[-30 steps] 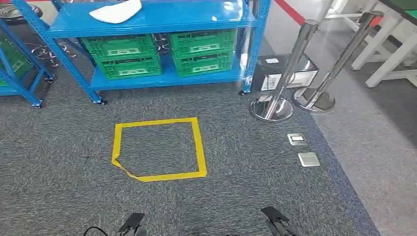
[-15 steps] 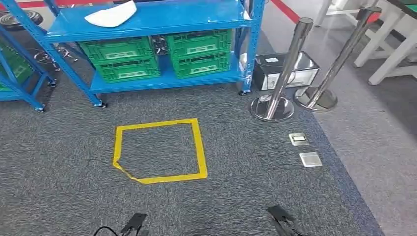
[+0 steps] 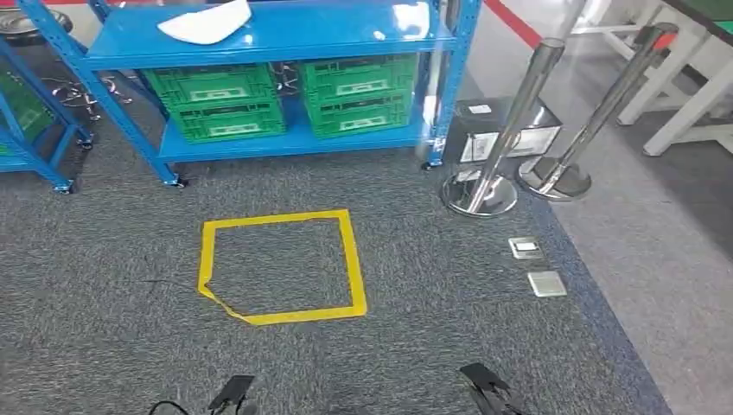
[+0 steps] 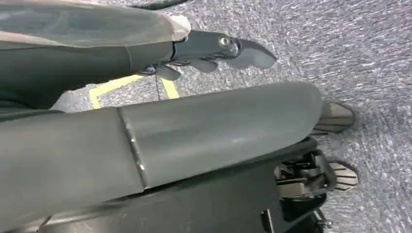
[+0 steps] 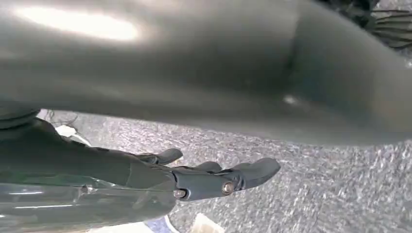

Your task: Take the parts from the cabinet and place them on the table.

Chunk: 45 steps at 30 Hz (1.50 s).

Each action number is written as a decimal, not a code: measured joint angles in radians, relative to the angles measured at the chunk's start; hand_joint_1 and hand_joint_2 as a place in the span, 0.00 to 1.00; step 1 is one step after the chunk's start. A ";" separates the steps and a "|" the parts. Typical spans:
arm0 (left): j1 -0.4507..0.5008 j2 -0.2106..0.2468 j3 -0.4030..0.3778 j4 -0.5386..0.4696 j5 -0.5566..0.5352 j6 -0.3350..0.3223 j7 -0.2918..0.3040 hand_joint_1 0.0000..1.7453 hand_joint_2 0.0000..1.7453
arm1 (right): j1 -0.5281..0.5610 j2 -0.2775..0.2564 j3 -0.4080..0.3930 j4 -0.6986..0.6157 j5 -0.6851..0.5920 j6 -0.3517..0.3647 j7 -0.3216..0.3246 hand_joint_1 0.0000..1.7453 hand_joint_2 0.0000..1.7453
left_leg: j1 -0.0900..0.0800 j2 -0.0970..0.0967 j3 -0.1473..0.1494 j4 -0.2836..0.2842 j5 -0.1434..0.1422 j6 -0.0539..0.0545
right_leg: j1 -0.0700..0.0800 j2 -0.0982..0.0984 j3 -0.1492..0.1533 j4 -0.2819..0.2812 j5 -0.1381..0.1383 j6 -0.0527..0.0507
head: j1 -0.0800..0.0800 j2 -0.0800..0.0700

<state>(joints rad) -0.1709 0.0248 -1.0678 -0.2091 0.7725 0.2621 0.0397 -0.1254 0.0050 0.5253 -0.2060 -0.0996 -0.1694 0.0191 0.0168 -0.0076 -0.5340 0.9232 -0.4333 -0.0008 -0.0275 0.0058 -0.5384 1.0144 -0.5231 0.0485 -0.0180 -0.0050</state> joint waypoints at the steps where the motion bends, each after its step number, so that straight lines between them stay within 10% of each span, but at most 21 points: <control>1: 0.000 0.000 0.000 0.000 0.000 0.000 0.000 0.00 0.00 | -0.001 0.000 0.000 0.000 0.000 0.000 0.000 0.00 0.00 | -0.001 0.001 0.000 0.000 -0.001 0.001 | 0.000 0.000 -0.043 0.089 -0.045 0.001 | 0.005 0.000; 4: 0.002 0.000 0.000 0.000 0.000 0.000 0.000 0.00 0.00 | 0.002 0.000 0.000 0.000 -0.001 -0.003 -0.006 0.00 0.00 | -0.002 -0.008 0.001 0.001 -0.004 0.002 | -0.001 0.000 -0.139 0.271 -0.096 0.004 | 0.008 0.000; 8: -0.003 0.000 0.000 0.000 0.000 -0.001 0.000 0.00 0.00 | -0.022 -0.003 0.000 0.000 -0.030 -0.015 -0.034 0.00 0.00 | 0.010 -0.039 0.010 0.016 -0.017 -0.017 | -0.010 0.030 0.001 -0.033 0.066 0.007 | 0.010 0.000; 9: -0.006 0.002 0.000 0.000 0.000 -0.001 0.000 0.00 0.00 | -0.032 -0.003 0.000 0.000 -0.033 -0.014 -0.034 0.00 0.00 | 0.004 -0.045 0.006 0.020 -0.018 -0.026 | -0.002 0.050 0.012 -0.042 0.045 0.008 | 0.013 0.000; 14: -0.004 0.004 0.000 0.000 0.000 -0.001 0.001 0.00 0.00 | -0.038 -0.004 -0.001 -0.001 -0.033 -0.016 -0.034 0.00 0.00 | 0.011 -0.052 0.001 0.023 -0.017 -0.054 | -0.001 0.007 0.013 -0.046 0.053 -0.032 | 0.007 0.000; 16: -0.006 0.004 0.000 0.000 0.000 -0.001 0.001 0.00 0.00 | -0.044 -0.005 -0.002 -0.001 -0.033 -0.020 -0.037 0.00 0.00 | 0.009 -0.007 -0.065 0.157 -0.092 -0.058 | 0.002 -0.007 0.011 -0.047 0.052 -0.044 | -0.014 0.000; 19: -0.005 0.003 0.000 0.000 0.000 -0.001 0.001 0.00 0.00 | -0.042 -0.005 -0.002 -0.001 -0.033 -0.019 -0.037 0.00 0.00 | 0.007 -0.001 -0.179 0.378 -0.168 -0.058 | 0.015 -0.038 0.012 -0.047 0.048 -0.050 | -0.030 0.000; 22: -0.004 0.004 0.000 0.000 0.000 -0.001 0.001 0.00 0.00 | -0.045 -0.005 -0.002 -0.001 -0.033 -0.019 -0.036 0.00 0.00 | -0.006 0.010 -0.102 0.206 -0.057 -0.032 | 0.025 -0.070 0.020 -0.047 0.042 -0.055 | -0.037 0.000; 24: -0.008 0.006 0.000 0.000 0.000 -0.001 0.001 0.00 0.00 | -0.049 -0.005 -0.002 -0.001 -0.033 -0.019 -0.036 0.00 0.00 | -0.027 0.091 -0.023 0.049 -0.005 -0.005 | 0.027 -0.087 0.027 -0.047 0.038 -0.054 | -0.042 0.000; 28: -0.011 0.006 0.000 0.000 0.000 -0.001 0.001 0.00 0.00 | -0.050 -0.005 -0.002 -0.001 -0.033 -0.019 -0.036 0.00 0.00 | -0.032 0.045 -0.026 0.026 -0.004 0.000 | 0.035 -0.128 0.034 -0.050 0.029 -0.038 | -0.037 0.000; 29: -0.009 0.005 0.000 0.000 0.000 -0.001 0.001 0.00 0.00 | -0.050 -0.005 -0.002 -0.002 -0.033 -0.019 -0.036 0.00 0.00 | -0.019 0.032 -0.014 0.013 0.003 0.005 | 0.035 -0.117 0.033 -0.046 0.020 -0.029 | -0.038 0.000; 31: -0.009 0.006 0.000 0.000 0.000 -0.001 0.002 0.00 0.00 | -0.052 -0.005 -0.002 -0.002 -0.033 -0.021 -0.036 0.00 0.00 | -0.018 0.015 -0.012 0.008 0.006 0.008 | 0.028 -0.029 -0.005 0.050 -0.038 -0.020 | -0.025 0.000; 34: -0.011 0.003 0.000 0.000 0.000 -0.002 0.002 0.00 0.00 | -0.046 -0.006 -0.001 -0.002 -0.037 -0.020 -0.035 0.00 0.00 | -0.017 -0.026 -0.011 0.008 0.005 0.008 | 0.025 -0.009 -0.126 0.289 -0.127 -0.014 | -0.010 0.000; 37: -0.008 0.002 0.000 0.000 0.000 -0.002 0.002 0.00 0.00 | -0.044 -0.007 -0.001 -0.002 -0.037 -0.020 -0.035 0.00 0.00 | -0.014 -0.072 -0.002 0.010 0.003 0.004 | 0.018 -0.003 -0.080 0.160 -0.013 -0.013 | -0.005 0.000; 39: -0.008 0.002 0.000 0.000 0.000 -0.002 0.002 0.00 0.00 | -0.047 -0.008 -0.001 -0.002 -0.037 -0.021 -0.036 0.00 0.00 | -0.009 -0.100 0.000 0.017 -0.004 -0.007 | 0.005 0.076 -0.004 -0.022 0.065 -0.010 | -0.001 0.000; 40: -0.012 0.003 0.000 0.000 0.000 -0.002 0.002 0.00 0.00 | -0.048 -0.008 -0.001 -0.002 -0.037 -0.021 -0.036 0.00 0.00 | -0.012 -0.111 -0.006 0.025 -0.006 -0.012 | 0.005 0.097 0.008 -0.042 0.053 -0.012 | 0.001 0.000; 44: -0.009 0.006 0.000 0.000 0.000 -0.002 0.002 0.00 0.00 | -0.044 -0.008 -0.001 -0.002 -0.037 -0.021 -0.036 0.00 0.00 | -0.003 -0.146 -0.016 0.017 0.002 -0.038 | 0.007 0.058 0.009 -0.047 0.059 -0.040 | 0.000 0.000; 45: -0.007 0.004 0.000 0.000 0.000 -0.002 0.002 0.00 0.00 | -0.047 -0.008 -0.001 -0.003 -0.037 -0.021 -0.037 0.00 0.00 | -0.004 -0.089 -0.023 0.045 -0.013 -0.039 | 0.007 0.049 0.013 -0.050 0.062 -0.046 | 0.002 0.000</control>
<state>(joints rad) -0.1777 0.0290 -1.0677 -0.2094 0.7725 0.2598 0.0412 -0.1727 -0.0027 0.5241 -0.2094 -0.1366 -0.1900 -0.0176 0.0130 -0.0965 -0.5567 0.9679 -0.4463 -0.0396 -0.0203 0.0551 -0.5256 0.9641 -0.4610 0.0023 -0.0164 -0.0050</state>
